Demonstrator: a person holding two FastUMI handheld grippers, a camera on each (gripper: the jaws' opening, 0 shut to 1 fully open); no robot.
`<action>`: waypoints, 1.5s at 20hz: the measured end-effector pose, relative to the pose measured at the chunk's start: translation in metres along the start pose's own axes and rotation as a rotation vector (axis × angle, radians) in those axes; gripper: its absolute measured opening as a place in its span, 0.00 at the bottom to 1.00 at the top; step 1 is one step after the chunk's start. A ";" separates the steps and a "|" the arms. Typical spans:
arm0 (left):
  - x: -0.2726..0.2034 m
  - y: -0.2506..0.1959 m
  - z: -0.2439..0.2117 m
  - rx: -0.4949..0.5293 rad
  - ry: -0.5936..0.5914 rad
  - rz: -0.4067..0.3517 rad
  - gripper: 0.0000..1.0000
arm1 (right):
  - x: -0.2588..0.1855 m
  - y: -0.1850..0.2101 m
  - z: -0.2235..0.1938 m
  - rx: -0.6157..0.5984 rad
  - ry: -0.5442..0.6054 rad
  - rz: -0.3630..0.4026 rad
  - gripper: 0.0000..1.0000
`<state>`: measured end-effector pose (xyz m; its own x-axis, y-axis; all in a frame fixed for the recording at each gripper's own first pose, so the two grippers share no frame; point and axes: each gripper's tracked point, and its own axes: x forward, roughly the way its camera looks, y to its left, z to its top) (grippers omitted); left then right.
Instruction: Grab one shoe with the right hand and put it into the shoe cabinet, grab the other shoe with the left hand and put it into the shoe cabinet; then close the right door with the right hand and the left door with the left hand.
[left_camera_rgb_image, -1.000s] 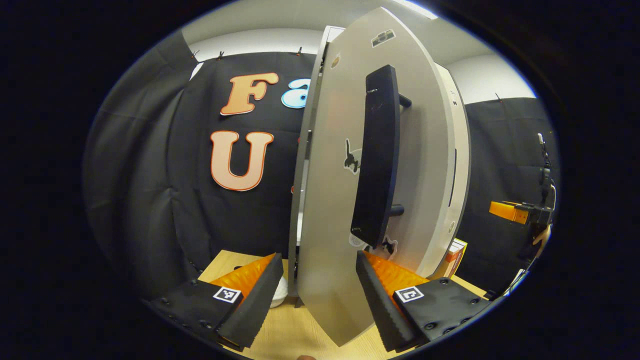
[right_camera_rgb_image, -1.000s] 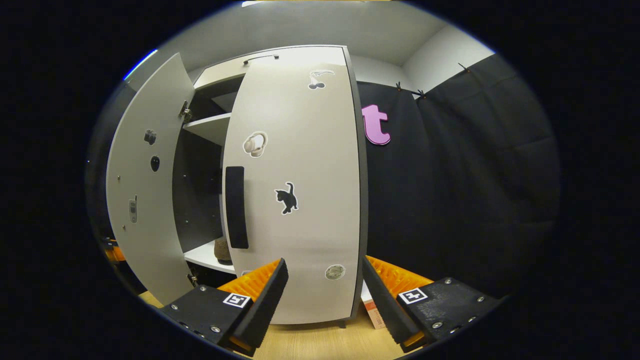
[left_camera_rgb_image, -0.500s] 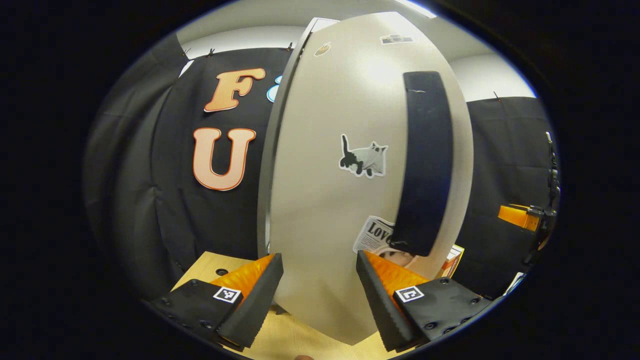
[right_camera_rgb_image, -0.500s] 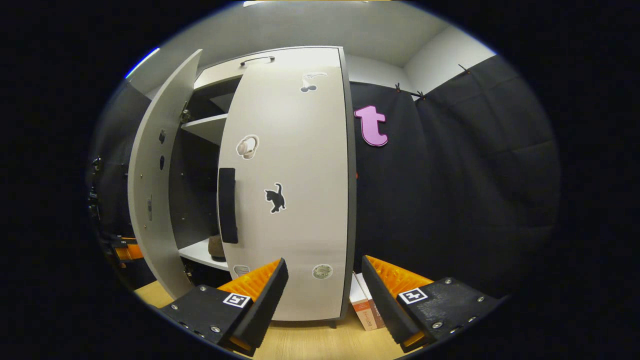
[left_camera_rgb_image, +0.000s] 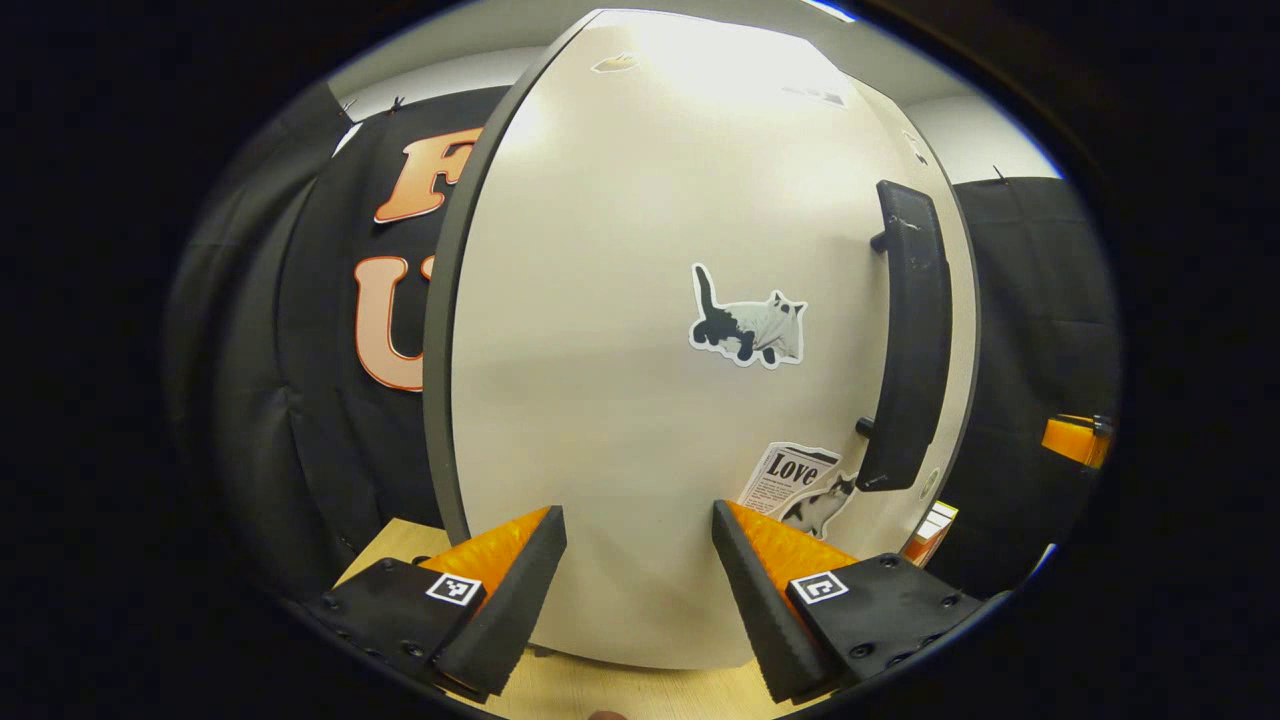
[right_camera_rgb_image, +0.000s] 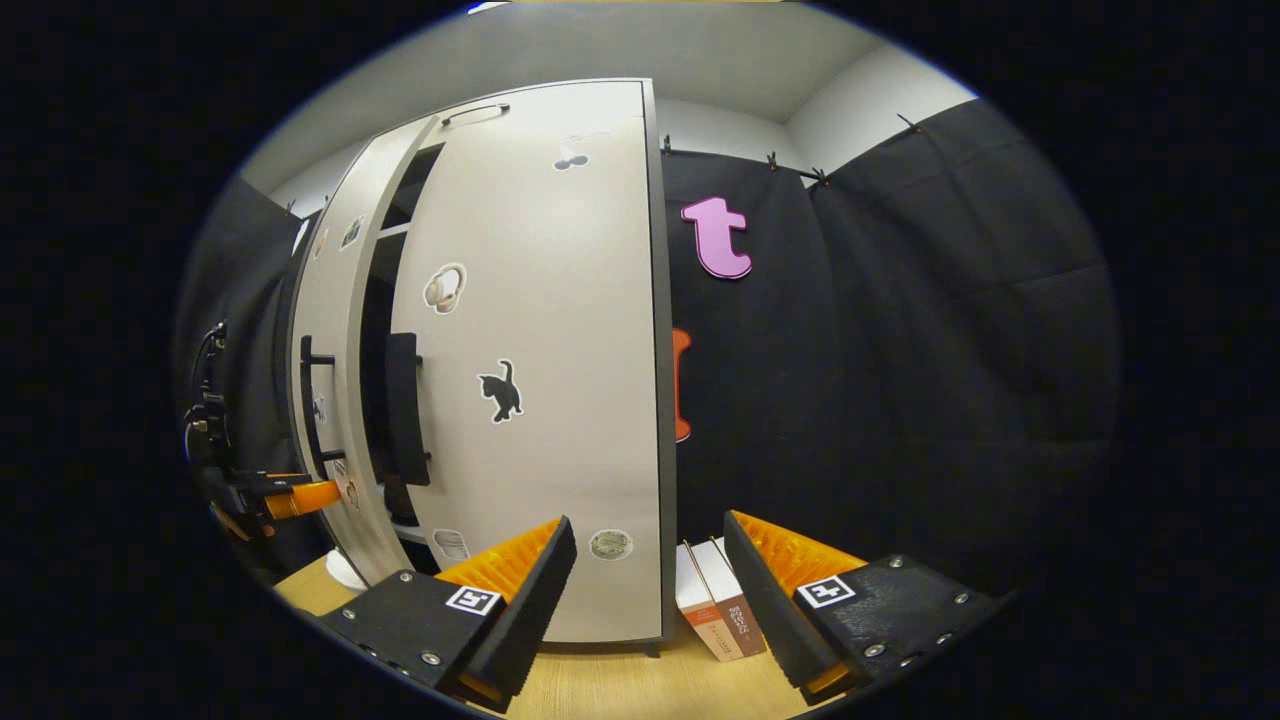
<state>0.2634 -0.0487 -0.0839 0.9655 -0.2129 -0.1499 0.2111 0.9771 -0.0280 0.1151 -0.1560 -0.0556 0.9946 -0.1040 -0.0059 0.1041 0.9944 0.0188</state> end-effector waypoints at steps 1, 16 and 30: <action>0.000 0.000 0.000 -0.003 0.007 0.011 0.94 | 0.000 0.001 0.001 0.000 0.004 0.003 0.92; -0.168 0.076 0.172 -0.048 -0.153 0.120 0.96 | -0.058 0.019 0.139 -0.055 -0.077 0.047 0.92; -0.322 0.180 0.218 -0.049 -0.264 0.320 0.96 | -0.118 0.055 0.177 -0.033 -0.113 0.125 0.92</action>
<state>0.0235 0.1950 0.1745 0.9884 0.1141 0.0998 -0.1075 0.9918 -0.0691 0.0043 -0.0925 0.1227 0.9940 0.0206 0.1071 -0.0184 0.9996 -0.0209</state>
